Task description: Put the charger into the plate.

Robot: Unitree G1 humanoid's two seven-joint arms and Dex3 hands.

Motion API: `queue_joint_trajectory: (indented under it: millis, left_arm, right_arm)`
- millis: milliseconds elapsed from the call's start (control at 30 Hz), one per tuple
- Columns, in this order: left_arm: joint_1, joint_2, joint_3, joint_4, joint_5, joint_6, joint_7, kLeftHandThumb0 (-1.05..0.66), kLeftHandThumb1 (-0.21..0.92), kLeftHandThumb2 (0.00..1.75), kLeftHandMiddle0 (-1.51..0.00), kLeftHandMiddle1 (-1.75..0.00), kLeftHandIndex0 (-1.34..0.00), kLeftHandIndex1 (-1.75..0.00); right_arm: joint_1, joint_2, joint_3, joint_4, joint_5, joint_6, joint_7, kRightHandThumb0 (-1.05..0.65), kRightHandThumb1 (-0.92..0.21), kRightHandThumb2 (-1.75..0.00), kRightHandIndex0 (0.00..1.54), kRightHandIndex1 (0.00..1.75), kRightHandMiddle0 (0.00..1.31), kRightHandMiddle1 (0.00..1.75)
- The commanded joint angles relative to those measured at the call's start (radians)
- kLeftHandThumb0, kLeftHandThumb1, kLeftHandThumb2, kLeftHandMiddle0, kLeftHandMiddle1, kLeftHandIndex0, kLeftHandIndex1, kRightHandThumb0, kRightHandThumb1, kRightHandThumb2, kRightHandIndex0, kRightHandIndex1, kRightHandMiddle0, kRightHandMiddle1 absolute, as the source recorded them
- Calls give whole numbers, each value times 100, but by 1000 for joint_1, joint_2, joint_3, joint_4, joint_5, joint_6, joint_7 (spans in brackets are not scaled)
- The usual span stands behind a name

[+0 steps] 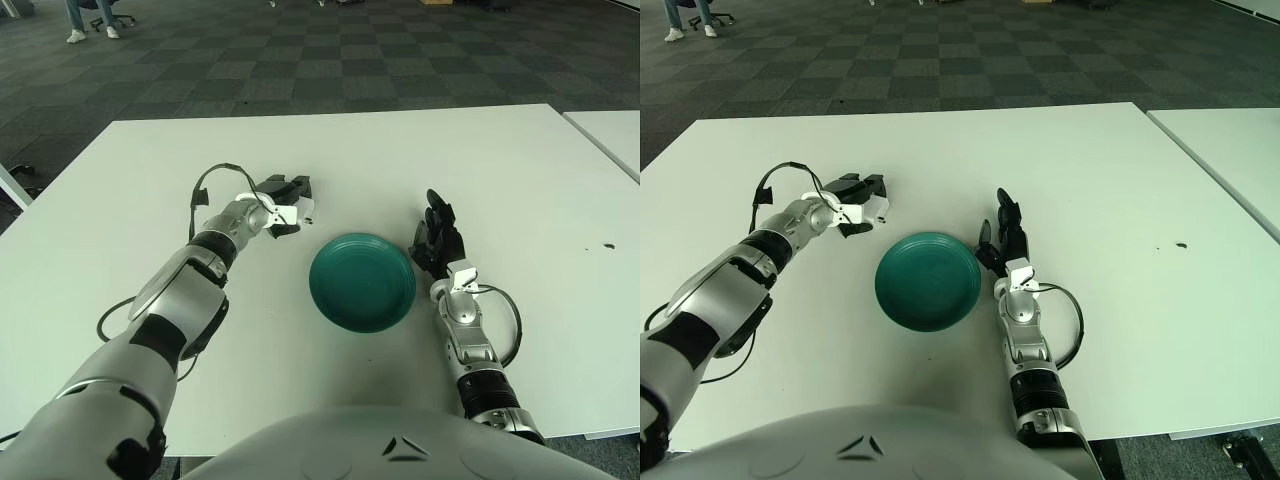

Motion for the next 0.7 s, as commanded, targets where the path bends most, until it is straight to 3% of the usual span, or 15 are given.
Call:
queue_joint_trajectory:
  millis: [0, 267, 467, 533, 667]
  left_arm:
    - [81, -25, 1, 25, -9, 14, -25, -1, 25, 138, -67, -168, -45, -175]
    - [104, -34, 45, 2, -47, 32, 71, 0, 22, 142, -69, -170, -46, -175]
    - [98, 22, 69, -76, -54, -3, 121, 0, 21, 143, -70, -169, -47, -175]
    - [111, 46, 84, -133, -62, -22, 129, 0, 21, 143, -71, -168, -48, -175]
    - [220, 153, 170, -538, -104, -39, 75, 0, 20, 144, -72, -167, -48, -175]
  right_arm:
    - [93, 3, 2, 65, 1, 115, 15, -104, -92, -91, 12, 1, 0, 35]
    - [100, -5, -1, 48, 0, 131, 23, -103, -92, -92, 11, 0, 0, 32]
    - [105, -7, -4, 38, 2, 139, 28, -102, -92, -91, 12, 1, 0, 31]
    - [107, -8, -5, 34, 3, 142, 29, -101, -92, -91, 12, 1, 0, 31]
    - [110, -12, -7, 26, 7, 152, 35, -101, -92, -91, 11, 0, 0, 29]
